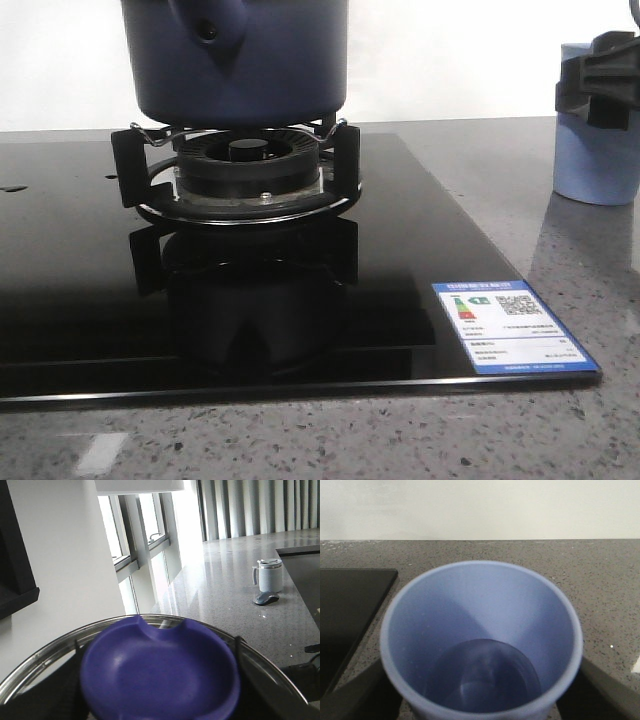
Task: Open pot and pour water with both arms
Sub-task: 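Lift the cup with the right gripper and tilt it to pour water into the pot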
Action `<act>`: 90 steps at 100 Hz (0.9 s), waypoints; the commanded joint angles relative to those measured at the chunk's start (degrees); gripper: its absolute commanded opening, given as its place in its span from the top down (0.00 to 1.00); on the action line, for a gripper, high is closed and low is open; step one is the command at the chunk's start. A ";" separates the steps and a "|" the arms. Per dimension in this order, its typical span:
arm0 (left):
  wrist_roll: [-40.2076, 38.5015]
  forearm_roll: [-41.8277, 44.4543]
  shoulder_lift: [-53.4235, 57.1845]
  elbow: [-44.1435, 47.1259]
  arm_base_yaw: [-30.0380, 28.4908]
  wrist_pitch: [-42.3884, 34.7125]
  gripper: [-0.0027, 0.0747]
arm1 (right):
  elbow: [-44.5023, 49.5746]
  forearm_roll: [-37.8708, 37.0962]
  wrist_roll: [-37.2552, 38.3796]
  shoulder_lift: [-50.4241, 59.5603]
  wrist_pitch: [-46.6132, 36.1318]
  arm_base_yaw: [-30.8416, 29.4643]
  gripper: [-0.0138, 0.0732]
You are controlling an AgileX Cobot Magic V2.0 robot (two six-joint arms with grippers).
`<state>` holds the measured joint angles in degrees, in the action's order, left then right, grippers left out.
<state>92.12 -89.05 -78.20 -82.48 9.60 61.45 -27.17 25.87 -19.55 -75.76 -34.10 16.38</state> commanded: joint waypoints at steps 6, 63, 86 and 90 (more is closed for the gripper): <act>-2.39 -5.29 3.18 -2.03 -0.41 -0.75 0.65 | -1.73 -5.47 0.18 4.09 -3.63 0.27 0.50; -11.57 -1.85 11.94 -2.03 -8.41 -4.18 0.65 | -33.25 -25.87 0.18 7.14 22.09 9.89 0.50; -11.88 -1.85 12.22 -2.03 -8.41 -4.18 0.65 | -50.07 -30.32 -0.12 -4.24 35.70 14.15 0.50; -11.88 -1.85 12.31 -2.03 -8.41 -4.18 0.65 | -52.43 -32.95 -0.91 -6.09 37.16 14.90 0.50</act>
<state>80.99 -85.55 -67.59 -82.53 1.42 59.30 -72.91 -2.66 -19.52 -80.38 4.39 29.94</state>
